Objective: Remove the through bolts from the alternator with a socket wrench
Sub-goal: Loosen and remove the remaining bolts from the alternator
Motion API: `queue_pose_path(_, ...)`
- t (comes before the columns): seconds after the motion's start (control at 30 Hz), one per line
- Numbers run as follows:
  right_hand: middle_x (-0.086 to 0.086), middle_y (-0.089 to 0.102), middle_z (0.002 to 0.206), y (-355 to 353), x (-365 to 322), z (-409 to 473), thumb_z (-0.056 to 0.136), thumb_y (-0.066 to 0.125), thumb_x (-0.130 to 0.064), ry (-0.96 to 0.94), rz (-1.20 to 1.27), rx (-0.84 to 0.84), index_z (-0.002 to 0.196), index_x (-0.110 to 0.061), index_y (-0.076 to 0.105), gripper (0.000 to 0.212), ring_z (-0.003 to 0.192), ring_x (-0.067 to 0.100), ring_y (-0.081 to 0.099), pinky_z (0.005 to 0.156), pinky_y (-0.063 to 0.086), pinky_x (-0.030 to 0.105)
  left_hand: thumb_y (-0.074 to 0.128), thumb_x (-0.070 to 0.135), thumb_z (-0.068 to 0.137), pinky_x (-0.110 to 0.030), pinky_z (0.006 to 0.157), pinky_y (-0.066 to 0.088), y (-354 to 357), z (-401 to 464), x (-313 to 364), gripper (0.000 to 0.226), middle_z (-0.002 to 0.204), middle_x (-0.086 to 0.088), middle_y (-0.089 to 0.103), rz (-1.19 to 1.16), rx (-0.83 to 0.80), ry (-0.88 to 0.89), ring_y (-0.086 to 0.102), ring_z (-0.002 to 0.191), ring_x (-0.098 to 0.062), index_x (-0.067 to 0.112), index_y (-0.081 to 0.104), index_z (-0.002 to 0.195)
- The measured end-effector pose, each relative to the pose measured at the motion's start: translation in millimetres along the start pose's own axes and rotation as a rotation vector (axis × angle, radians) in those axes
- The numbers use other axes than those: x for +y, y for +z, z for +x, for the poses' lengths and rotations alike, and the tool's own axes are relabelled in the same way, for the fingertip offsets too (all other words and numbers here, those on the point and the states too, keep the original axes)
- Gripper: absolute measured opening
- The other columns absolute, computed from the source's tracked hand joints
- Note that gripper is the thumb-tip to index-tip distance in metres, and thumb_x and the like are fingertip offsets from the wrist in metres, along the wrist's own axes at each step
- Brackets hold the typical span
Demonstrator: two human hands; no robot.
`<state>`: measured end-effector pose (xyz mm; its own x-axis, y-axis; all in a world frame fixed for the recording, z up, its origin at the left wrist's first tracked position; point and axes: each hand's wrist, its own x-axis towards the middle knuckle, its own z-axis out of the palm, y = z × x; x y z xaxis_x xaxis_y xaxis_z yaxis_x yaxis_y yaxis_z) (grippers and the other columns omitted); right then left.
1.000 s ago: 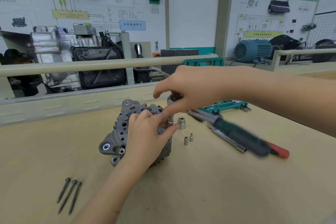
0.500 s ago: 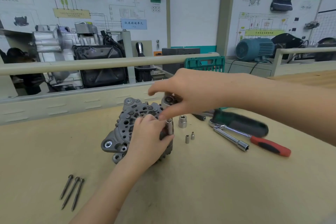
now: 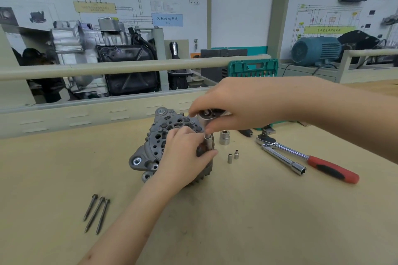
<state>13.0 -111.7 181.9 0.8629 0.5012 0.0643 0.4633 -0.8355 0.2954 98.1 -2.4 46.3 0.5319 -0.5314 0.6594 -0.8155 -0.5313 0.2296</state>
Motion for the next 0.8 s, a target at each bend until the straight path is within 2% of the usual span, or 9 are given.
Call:
queue_pose_path(0.1,-0.018,0.040,0.069,-0.3,1.1,-0.2,0.082,0.046,-0.056,0.079,-0.116,0.072,0.109,-0.024,0.051,0.042,0.061,0.000,0.039,0.051,0.031,0.018,0.059,0.042,0.081,-0.020,0.077,0.014,1.2,-1.0,0.8,0.029,0.065,0.011,0.043,0.024,0.024,-0.013,0.032,0.075,-0.008,0.014,0.065,0.077)
queue_pose_path(0.2,-0.015,0.041,0.063,-2.1,1.6,-2.1,0.071,0.035,-0.068,0.118,-0.217,0.102,0.087,-0.025,0.048,0.048,0.057,-0.001,0.037,0.045,0.024,0.020,0.060,0.041,0.080,-0.021,0.076,0.013,0.7,-1.1,2.5,0.028,0.065,0.009,0.045,0.015,0.028,-0.023,0.033,0.075,-0.009,0.014,0.064,0.075)
queue_pose_path(0.3,-0.012,0.044,0.064,-2.8,3.5,-4.5,0.067,0.027,-0.066,0.060,-0.186,0.097,0.083,-0.026,0.047,0.047,0.057,0.000,0.038,0.047,0.026,0.020,0.062,0.040,0.079,-0.020,0.074,0.012,-1.1,-1.7,3.1,0.025,0.066,0.011,0.046,-0.028,0.027,-0.018,0.031,0.076,-0.006,0.016,0.065,0.074)
queue_pose_path(0.4,-0.011,0.046,0.065,-4.2,5.9,-4.0,0.069,0.030,-0.060,0.021,-0.124,0.056,0.079,-0.026,0.046,0.039,0.058,0.002,0.041,0.049,0.030,0.020,0.063,0.038,0.080,-0.019,0.075,0.012,-5.2,-1.1,-0.2,0.022,0.073,0.004,0.057,-0.087,-0.001,0.015,0.043,0.083,-0.010,0.016,0.065,0.075)
queue_pose_path(0.47,-0.009,0.052,0.071,-6.2,9.0,-2.7,0.071,0.034,-0.056,0.002,-0.088,0.022,0.085,-0.023,0.052,0.041,0.064,0.007,0.047,0.054,0.035,0.023,0.062,0.036,0.081,-0.019,0.075,0.013,-8.2,-0.2,-1.1,0.020,0.079,0.001,0.061,-0.126,-0.025,0.034,0.046,0.087,-0.011,0.016,0.065,0.078)
queue_pose_path(0.57,-0.003,0.061,0.091,-6.9,11.7,-1.0,0.075,0.039,-0.051,-0.041,-0.061,-0.006,0.104,-0.018,0.058,0.048,0.081,0.015,0.054,0.071,0.041,0.027,0.062,0.035,0.081,-0.018,0.075,0.013,-9.1,0.0,0.3,0.018,0.079,0.001,0.061,-0.135,-0.028,0.026,0.046,0.086,-0.010,0.017,0.065,0.078)
queue_pose_path(0.6,-0.004,0.061,0.091,-6.9,10.9,-0.9,0.074,0.038,-0.053,-0.047,-0.060,-0.001,0.105,-0.019,0.058,0.050,0.081,0.014,0.054,0.068,0.041,0.026,0.063,0.035,0.081,-0.018,0.075,0.013,-8.6,-0.3,0.9,0.018,0.078,0.001,0.061,-0.126,-0.020,0.019,0.046,0.085,-0.011,0.018,0.065,0.076)
queue_pose_path(0.7,-0.012,0.052,0.072,-7.8,5.9,-1.9,0.066,0.031,-0.063,-0.004,-0.157,0.037,0.090,-0.024,0.056,0.052,0.063,0.006,0.046,0.050,0.030,0.018,0.064,0.036,0.079,-0.019,0.076,0.012,-6.8,-1.4,3.6,0.018,0.066,0.011,0.054,-0.053,0.012,0.012,0.043,0.074,-0.007,0.022,0.063,0.069)
queue_pose_path(0.8,-0.008,0.040,0.052,-6.8,2.3,-3.1,0.064,0.022,-0.070,0.070,-0.305,0.079,0.062,-0.021,0.041,0.053,0.047,0.005,0.035,0.043,0.021,0.022,0.065,0.038,0.078,-0.020,0.075,0.012,-7.7,-2.1,7.0,0.036,0.056,0.020,0.036,-0.005,0.038,0.008,0.033,0.063,0.004,0.036,0.038,0.055)
